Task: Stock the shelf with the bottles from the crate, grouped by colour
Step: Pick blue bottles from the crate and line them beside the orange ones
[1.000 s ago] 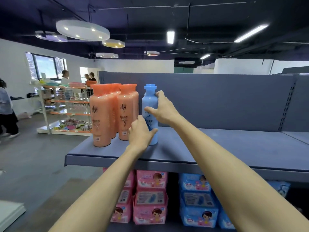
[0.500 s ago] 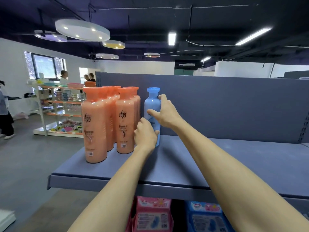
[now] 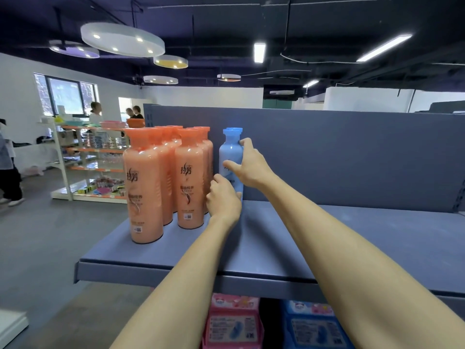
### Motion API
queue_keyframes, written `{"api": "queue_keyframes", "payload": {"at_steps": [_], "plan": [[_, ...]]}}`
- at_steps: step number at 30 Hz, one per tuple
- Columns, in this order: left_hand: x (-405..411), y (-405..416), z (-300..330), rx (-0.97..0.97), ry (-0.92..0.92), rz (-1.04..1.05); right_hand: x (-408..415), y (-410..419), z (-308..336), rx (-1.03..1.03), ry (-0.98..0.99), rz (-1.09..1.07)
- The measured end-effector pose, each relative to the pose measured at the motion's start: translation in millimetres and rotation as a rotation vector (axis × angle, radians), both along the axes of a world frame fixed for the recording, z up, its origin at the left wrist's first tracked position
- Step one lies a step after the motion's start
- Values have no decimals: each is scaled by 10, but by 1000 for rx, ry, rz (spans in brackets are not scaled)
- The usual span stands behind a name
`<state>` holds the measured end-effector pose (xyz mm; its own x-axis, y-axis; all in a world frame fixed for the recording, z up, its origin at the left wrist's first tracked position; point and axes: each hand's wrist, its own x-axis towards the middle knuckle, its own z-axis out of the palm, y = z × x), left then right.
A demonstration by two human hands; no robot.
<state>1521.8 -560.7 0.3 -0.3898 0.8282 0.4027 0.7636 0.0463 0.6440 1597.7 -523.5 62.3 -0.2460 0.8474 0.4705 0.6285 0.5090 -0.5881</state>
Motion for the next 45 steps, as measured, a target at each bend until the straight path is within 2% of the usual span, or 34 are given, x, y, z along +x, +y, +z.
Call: {"api": "queue_keyframes", "payload": {"at_steps": [5, 7, 13, 18, 24, 27, 30, 34, 40, 45], "plan": [[63, -281, 10, -5, -82, -6, -48, -257, -14, -18, -2, -52], [65, -463, -73, 39, -51, -34, 3, -408, -47, -2, 16, -63], [-81, -997, -240, 36, 133, -57, 325, -947, -158, 22, -110, -52], [-129, -1309, -295, 95, 170, -44, 599, -1330, -350, 43, -191, -37], [-88, -1606, -394, 136, 139, -91, 804, -1610, -410, 42, -196, -56], [-7, -1886, -573, 221, 218, -65, 921, -1865, -566, 50, -168, -24], [167, -2113, -869, 232, 275, -68, 1068, -2136, -886, 79, -187, 4], [359, -2220, -1431, 90, 218, -118, 1298, -2335, -1390, 45, -236, 0], [661, -2274, -2319, -112, 215, -217, 1561, -2427, -2381, -125, -327, 8], [799, -2491, -3274, -314, 170, -281, 1736, -2569, -3571, -374, -331, 5]]}}
